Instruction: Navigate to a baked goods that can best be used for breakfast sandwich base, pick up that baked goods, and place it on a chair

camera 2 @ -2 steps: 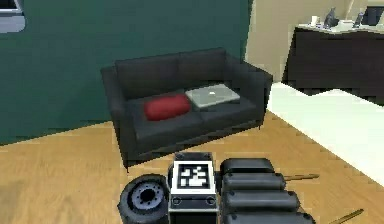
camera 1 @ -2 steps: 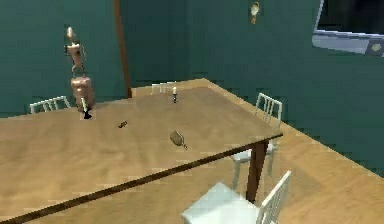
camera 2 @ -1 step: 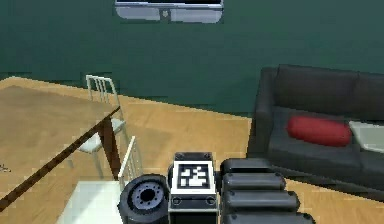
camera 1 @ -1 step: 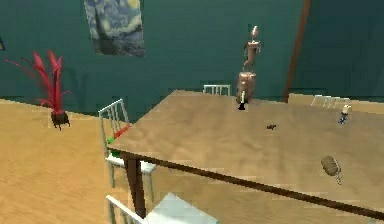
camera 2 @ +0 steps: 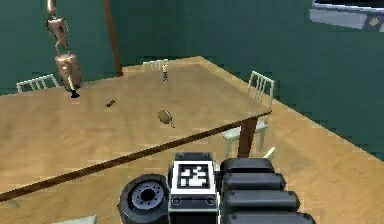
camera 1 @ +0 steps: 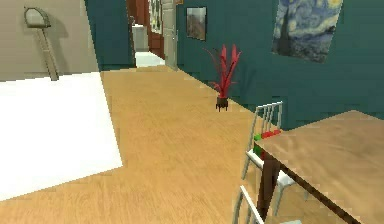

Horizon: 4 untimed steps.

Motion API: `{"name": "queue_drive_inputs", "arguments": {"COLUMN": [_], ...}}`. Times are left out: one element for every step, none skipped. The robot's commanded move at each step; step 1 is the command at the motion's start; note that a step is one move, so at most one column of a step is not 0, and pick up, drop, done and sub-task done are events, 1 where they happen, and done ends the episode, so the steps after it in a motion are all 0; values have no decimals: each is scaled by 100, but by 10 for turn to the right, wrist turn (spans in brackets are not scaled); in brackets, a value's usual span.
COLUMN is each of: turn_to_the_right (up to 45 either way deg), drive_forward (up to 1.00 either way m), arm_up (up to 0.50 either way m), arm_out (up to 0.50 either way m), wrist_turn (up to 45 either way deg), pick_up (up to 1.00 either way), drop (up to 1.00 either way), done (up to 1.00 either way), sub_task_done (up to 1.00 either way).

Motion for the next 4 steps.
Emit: {"name": "queue_drive_inputs", "arguments": {"turn_to_the_right": [-60,450,420,-450], "drive_forward": [0,0,0,0], "arm_up": [0,0,0,0], "arm_out": [0,0,0,0], "wrist_turn": [0,0,0,0], "pick_up": [0,0,0,0], "drop": [0,0,0,0], "done": [0,0,0,0], "sub_task_done": [0,0,0,0]}}
